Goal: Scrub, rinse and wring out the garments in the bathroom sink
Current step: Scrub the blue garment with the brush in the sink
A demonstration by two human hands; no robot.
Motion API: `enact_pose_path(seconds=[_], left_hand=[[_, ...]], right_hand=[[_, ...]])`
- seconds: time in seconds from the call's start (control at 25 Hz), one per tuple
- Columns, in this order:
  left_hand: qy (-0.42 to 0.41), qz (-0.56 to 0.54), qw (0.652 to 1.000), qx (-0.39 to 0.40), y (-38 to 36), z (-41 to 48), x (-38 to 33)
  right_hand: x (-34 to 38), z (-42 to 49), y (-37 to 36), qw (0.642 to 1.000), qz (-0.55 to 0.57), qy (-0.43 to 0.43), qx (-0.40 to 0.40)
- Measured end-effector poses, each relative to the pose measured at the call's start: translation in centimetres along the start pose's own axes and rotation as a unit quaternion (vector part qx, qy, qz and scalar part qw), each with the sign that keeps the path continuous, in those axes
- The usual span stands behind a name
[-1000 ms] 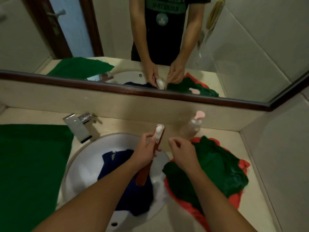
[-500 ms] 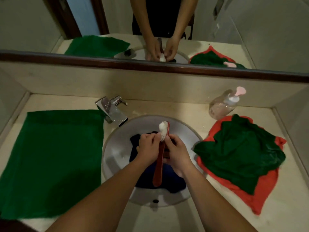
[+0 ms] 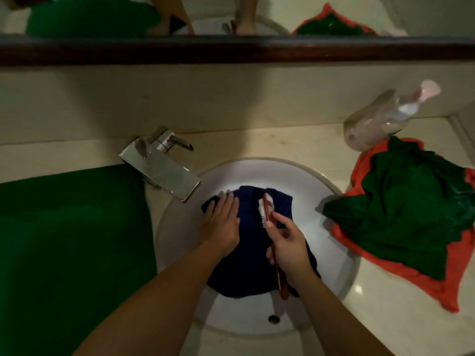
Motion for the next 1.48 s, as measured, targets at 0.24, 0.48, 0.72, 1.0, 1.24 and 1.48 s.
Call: enact_pose_path(seconds=[0.24,0.48,0.72,1.0,1.24,1.48], left_hand=[[0.047,0.071,0.996,-0.022,-5.3,0.0,2.6],[0.053,0.1,0.993,-0.036,-5.8,-1.8,3.1],[0.077,0.103,0.989,-0.076,-6.1,-1.7,3.2],[0.081,0.096,0.987,-0.101,-6.5,-1.6,2.9],[0.1,0.116,0.984,-0.088,-6.7,-1.8,3.0],[0.109,0.131,0.98,-0.107,-6.7,-1.8,2.3]], right_hand=[[-4.5,4.7,-4.8,0.973,-0.21,0.086,0.033],[-3.6,5.1,0.9,0.928,-0.355,0.087,-0.075],[-5.3,5.5,-4.3,0.926,-0.323,0.182,0.071],[-4.2,6.0,-2.3,0.948,-0.273,0.163,0.011],[-3.8,8.0,2.1,0.932,-0.343,0.114,-0.013],[-3.8,6.1,-4.6,0.935,-0.281,0.196,0.091]])
Point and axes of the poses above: each hand's wrist, its own z-axis towards the middle knuckle, its own y-axis out of the back of the hand, x = y × z, the point moved 1 cm from there along z, towards the middle knuckle, and after that the axes turned 4 degrees about z, right-handed, at the moved point
